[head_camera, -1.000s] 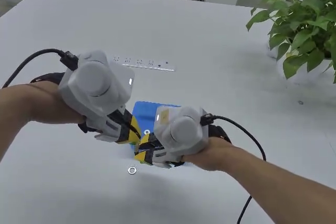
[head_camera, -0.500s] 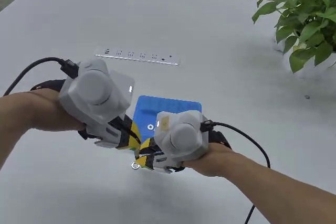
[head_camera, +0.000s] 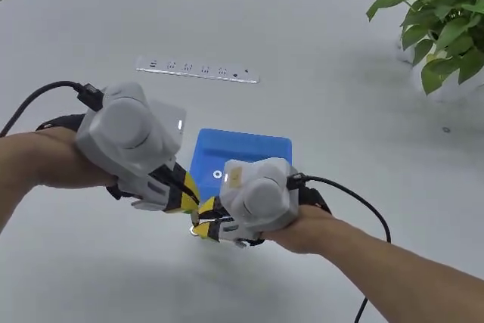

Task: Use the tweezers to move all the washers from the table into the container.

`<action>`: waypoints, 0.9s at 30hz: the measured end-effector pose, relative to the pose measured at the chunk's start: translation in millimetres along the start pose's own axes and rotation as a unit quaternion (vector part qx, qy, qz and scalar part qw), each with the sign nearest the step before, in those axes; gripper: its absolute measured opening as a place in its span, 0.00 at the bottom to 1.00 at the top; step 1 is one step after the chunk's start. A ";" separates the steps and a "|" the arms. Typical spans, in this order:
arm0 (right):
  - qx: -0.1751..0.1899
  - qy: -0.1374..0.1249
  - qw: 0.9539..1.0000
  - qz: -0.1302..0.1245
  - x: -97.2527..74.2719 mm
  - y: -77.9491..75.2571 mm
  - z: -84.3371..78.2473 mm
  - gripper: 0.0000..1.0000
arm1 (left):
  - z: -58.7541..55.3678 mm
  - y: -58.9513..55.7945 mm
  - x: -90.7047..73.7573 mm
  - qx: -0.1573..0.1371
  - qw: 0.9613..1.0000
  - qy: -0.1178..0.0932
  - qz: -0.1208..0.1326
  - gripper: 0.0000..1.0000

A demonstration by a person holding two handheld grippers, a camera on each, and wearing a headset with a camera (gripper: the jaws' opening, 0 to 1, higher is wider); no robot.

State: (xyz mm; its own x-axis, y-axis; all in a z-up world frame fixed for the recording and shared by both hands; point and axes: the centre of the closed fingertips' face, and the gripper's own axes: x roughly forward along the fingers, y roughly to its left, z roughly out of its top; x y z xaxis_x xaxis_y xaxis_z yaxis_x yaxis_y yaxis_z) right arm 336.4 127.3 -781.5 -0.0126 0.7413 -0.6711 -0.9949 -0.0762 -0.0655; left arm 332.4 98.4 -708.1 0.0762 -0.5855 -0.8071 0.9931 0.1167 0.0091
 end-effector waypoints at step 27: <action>0.017 -0.003 1.000 0.009 10.3 2.5 -5.2 0.12 | -8.4 2.7 7.4 -0.021 1.000 -0.003 -0.008 0.06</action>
State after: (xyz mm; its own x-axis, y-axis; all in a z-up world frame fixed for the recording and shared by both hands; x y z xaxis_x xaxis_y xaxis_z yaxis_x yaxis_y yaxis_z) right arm 334.4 131.4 -792.4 -0.0313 0.7434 -0.6681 -0.9974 -0.0667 -0.0275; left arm 334.9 101.1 -719.1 0.0604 -0.5930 -0.8029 0.9896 0.1410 -0.0297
